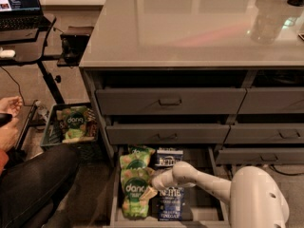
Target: Pick green rice chip bag from bottom drawer and place on counter
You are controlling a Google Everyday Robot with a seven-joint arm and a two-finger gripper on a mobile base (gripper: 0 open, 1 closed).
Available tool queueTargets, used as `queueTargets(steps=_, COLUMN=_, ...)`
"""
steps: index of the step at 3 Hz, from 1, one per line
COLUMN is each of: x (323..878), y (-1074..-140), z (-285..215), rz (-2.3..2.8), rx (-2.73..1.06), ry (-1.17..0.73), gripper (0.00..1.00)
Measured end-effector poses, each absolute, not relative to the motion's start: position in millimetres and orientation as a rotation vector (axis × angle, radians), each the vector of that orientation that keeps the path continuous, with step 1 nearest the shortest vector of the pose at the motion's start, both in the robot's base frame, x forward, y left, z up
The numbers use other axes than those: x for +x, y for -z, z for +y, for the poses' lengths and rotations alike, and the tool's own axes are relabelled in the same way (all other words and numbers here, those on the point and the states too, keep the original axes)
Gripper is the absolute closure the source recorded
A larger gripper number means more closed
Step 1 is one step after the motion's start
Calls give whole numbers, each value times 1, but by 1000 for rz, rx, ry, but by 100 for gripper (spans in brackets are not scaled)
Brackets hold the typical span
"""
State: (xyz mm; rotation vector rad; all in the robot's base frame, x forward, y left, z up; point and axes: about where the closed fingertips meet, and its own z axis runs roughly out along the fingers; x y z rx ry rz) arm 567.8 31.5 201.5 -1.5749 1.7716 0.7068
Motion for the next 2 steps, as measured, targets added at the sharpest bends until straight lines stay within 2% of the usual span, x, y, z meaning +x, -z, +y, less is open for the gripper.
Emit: queueTargets(steps=2, x=568, y=-201, z=32, rz=1772, rx=-1575, ry=-707, gripper=66)
